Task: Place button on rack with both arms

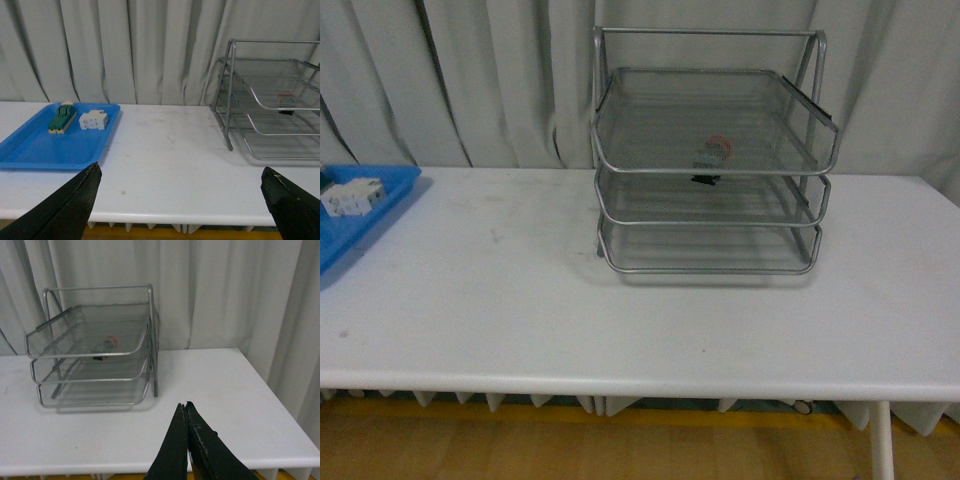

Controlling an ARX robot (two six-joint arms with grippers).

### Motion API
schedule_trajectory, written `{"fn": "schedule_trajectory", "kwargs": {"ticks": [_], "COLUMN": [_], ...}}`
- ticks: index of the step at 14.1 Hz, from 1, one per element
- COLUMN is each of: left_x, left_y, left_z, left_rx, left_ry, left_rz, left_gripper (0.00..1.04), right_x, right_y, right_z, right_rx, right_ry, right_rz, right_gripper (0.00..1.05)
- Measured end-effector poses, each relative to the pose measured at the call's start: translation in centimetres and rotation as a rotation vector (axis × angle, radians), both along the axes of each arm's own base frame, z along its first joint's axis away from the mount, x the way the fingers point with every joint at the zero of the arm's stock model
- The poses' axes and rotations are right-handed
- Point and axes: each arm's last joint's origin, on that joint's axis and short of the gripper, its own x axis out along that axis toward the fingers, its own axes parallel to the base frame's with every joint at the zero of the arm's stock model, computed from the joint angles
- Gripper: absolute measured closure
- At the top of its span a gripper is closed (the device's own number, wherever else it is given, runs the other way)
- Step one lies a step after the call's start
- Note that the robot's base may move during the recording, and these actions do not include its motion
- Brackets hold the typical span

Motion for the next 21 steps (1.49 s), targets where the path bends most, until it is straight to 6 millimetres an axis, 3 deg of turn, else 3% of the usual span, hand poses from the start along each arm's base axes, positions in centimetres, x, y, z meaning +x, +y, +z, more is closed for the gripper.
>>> {"fn": "schedule_trajectory", "kwargs": {"ticks": [5,15,16,18,21], "left_x": [0.0,0.0,0.0,0.0,0.0], "left_y": [0.0,0.0,0.0,0.0,0.0], "left_z": [0.0,0.0,0.0,0.0,0.0], "left_rx": [0.000,0.000,0.000,0.000,0.000], "left_ry": [0.000,0.000,0.000,0.000,0.000], "left_rz": [0.000,0.000,0.000,0.000,0.000], "left_gripper": [0.07,0.07,0.07,0.07,0.07], "right_x": [-1.0,-1.3,-1.3,-1.3,-1.3], "right_y": [0.0,0.0,0.0,0.0,0.0], "right_z": [-0.9,-0.6,-0.6,-0.6,-0.6], "right_rx": [0.000,-0.002,-0.002,-0.001,-0.001], "right_ry": [0.061,0.021,0.021,0.021,0.021], "right_rz": [0.000,-0.002,-0.002,-0.002,-0.002], "right_gripper": [1.03,1.01,0.57,0.05,0.06]}}
